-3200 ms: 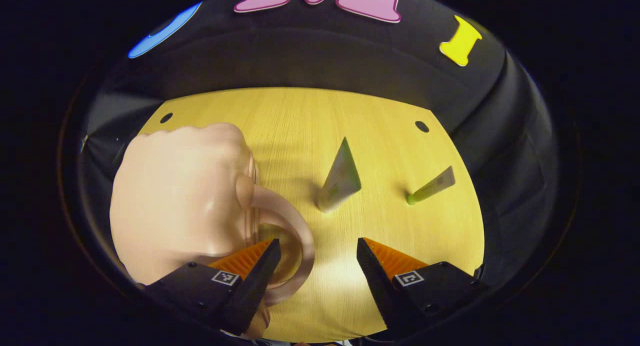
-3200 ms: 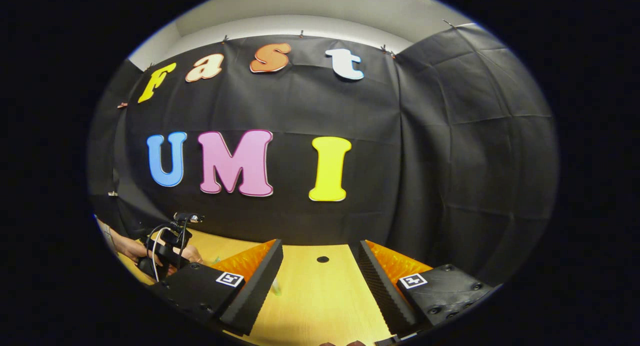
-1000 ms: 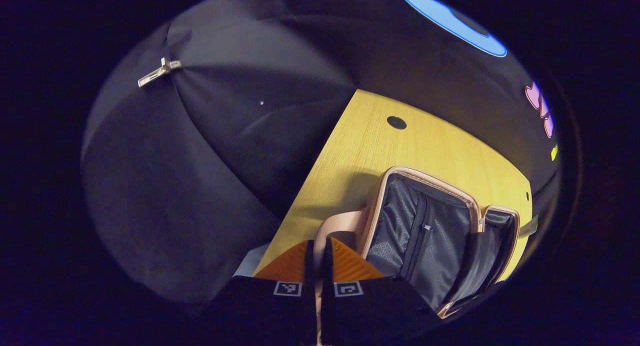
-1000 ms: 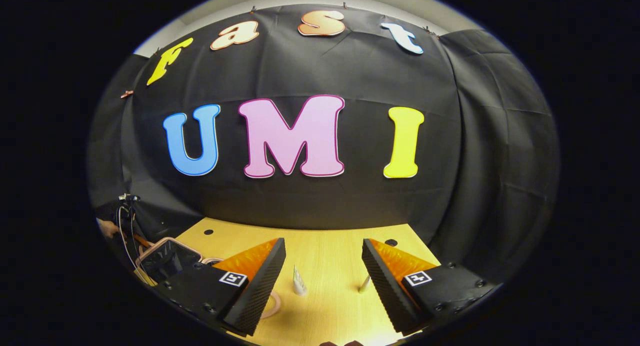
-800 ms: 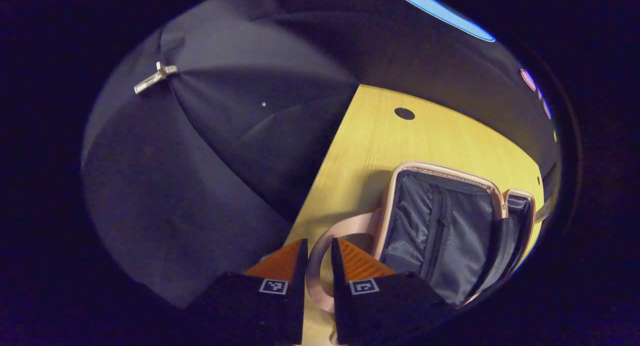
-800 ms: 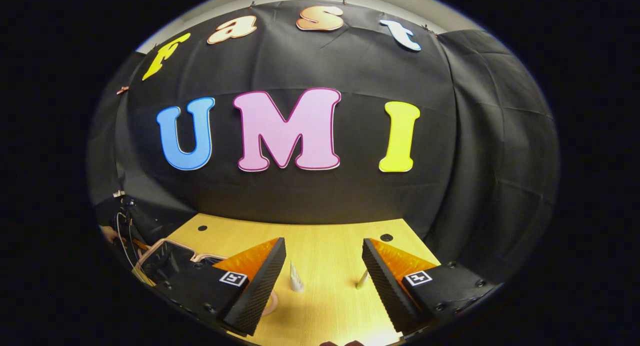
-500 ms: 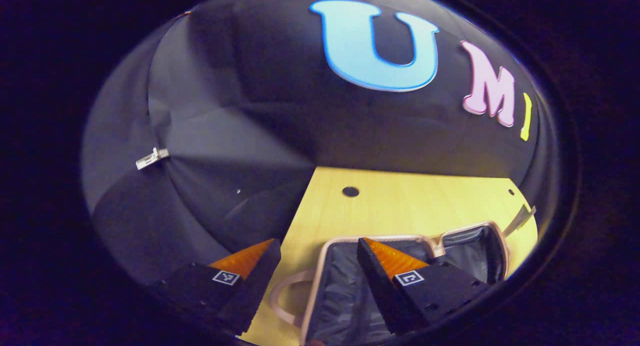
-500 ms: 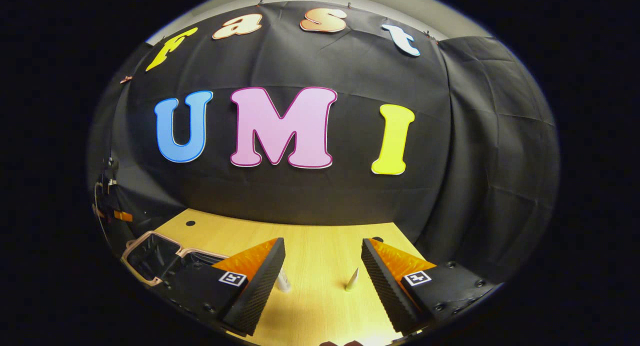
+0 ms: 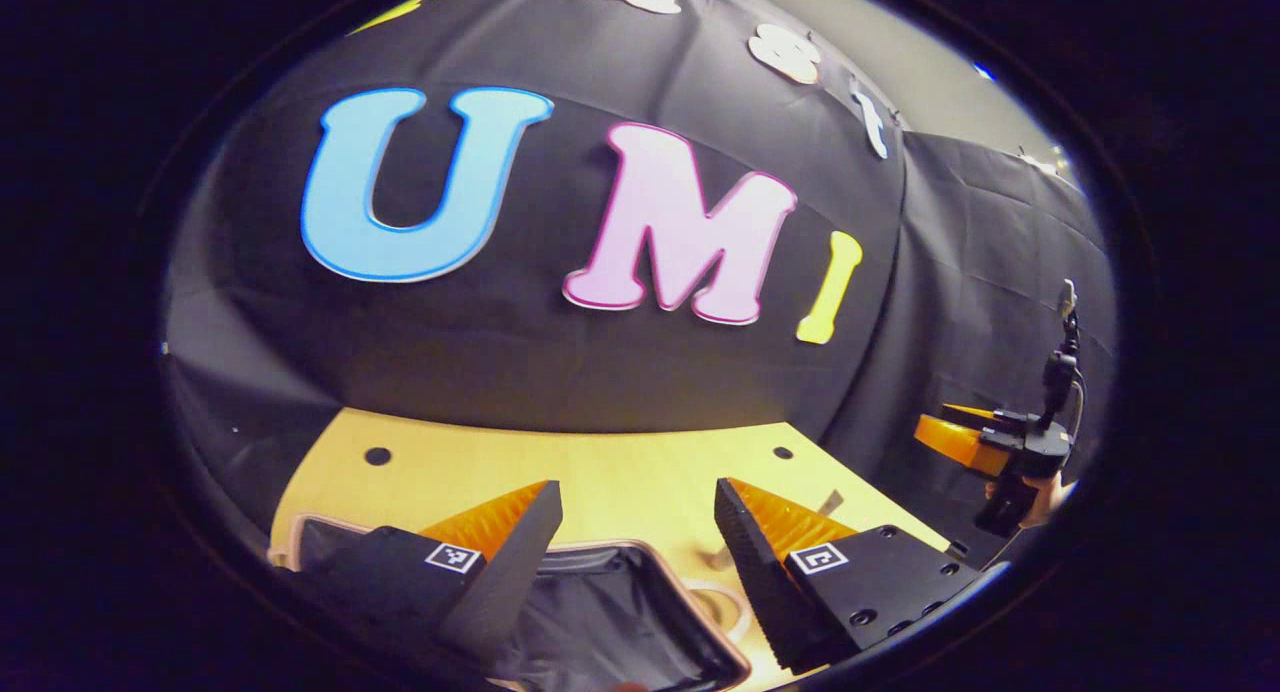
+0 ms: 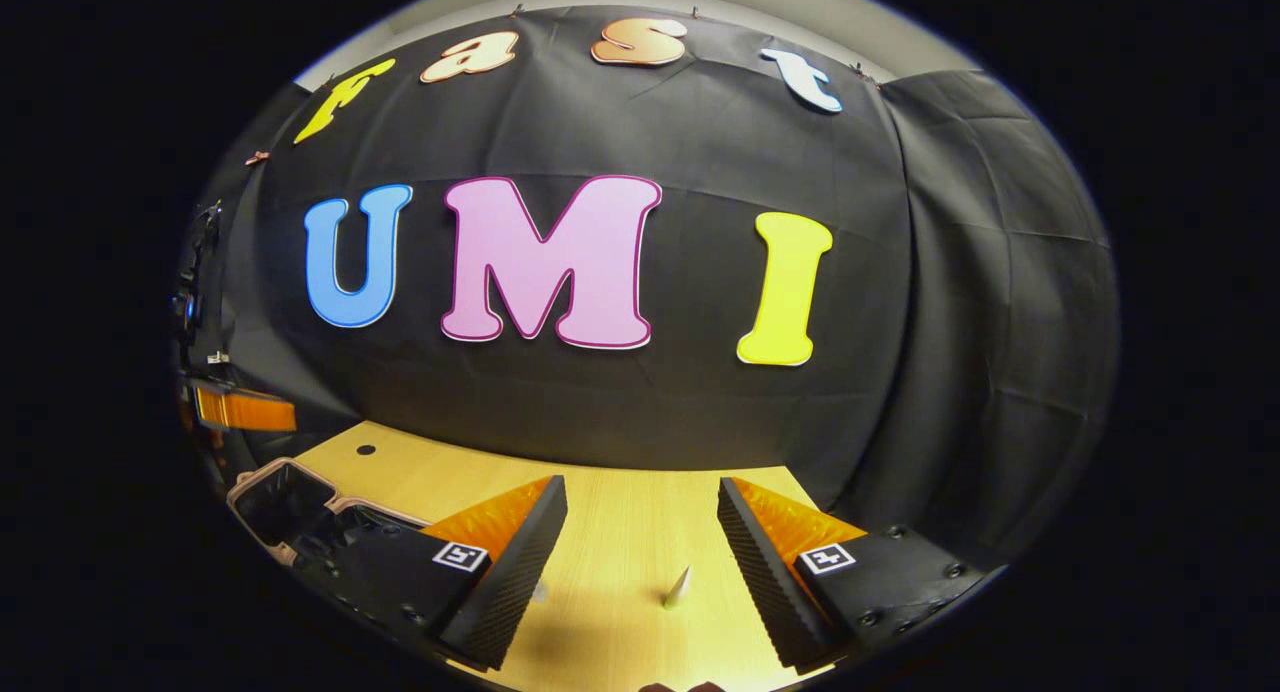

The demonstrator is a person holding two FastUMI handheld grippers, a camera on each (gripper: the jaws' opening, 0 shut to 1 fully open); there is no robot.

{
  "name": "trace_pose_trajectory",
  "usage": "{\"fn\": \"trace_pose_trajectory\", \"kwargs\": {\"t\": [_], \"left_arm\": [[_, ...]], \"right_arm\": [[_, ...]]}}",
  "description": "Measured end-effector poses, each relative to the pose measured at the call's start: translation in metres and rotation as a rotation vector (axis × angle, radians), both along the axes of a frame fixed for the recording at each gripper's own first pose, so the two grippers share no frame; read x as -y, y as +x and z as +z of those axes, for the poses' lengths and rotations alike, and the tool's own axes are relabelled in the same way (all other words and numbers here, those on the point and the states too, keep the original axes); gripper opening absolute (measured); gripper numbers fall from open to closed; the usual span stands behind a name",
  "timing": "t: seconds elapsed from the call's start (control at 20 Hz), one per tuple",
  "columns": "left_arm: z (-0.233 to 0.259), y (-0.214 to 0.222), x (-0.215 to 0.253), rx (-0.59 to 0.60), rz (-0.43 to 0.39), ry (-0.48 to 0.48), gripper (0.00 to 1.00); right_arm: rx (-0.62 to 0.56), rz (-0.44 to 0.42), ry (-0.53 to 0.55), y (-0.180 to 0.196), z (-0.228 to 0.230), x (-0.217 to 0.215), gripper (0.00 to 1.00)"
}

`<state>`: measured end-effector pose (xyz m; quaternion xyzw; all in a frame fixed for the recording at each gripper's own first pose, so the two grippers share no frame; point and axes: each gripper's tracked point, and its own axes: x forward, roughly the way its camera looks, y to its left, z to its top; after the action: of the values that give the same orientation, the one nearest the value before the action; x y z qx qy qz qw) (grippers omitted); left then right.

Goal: First open the suitcase, pack the skin care products into it, and then close the suitcase.

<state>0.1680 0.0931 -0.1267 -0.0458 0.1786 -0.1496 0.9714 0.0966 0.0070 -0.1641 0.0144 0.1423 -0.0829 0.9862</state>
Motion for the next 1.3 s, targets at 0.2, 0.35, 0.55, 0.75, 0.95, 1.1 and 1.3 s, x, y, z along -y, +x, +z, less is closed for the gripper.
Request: {"fn": "trace_pose_trajectory", "kwargs": {"t": [0.2, 0.35, 0.55, 0.75, 0.95, 1.1, 1.3], "left_arm": [[-0.071, 0.005, 0.098, -0.137, -0.135, 0.024, 0.96], [-0.131, 0.028, 0.120, -0.270, -0.120, 0.104, 0.96], [-0.201, 0.066, 0.119, -0.387, -0.063, 0.184, 0.97], [-0.236, 0.097, 0.128, -0.423, -0.010, 0.176, 0.97], [-0.229, 0.099, 0.124, -0.451, 0.041, 0.162, 0.37], [-0.195, 0.079, 0.121, -0.436, 0.000, 0.161, 0.36], [-0.147, 0.045, 0.100, -0.420, 0.009, 0.133, 0.36]], "right_arm": [[-0.020, 0.044, -0.011, -0.005, -0.014, 0.014, 0.96], [-0.057, 0.090, 0.001, -0.009, -0.035, 0.016, 0.96], [-0.125, 0.145, 0.026, -0.008, -0.073, 0.019, 0.96], [-0.230, 0.158, 0.052, -0.004, -0.135, 0.032, 0.96], [-0.388, 0.110, 0.096, -0.001, -0.212, 0.046, 0.97], [-0.459, 0.068, 0.153, 0.016, -0.265, 0.049, 0.98], [-0.497, 0.017, 0.231, 0.038, -0.305, 0.051, 0.97]]}}
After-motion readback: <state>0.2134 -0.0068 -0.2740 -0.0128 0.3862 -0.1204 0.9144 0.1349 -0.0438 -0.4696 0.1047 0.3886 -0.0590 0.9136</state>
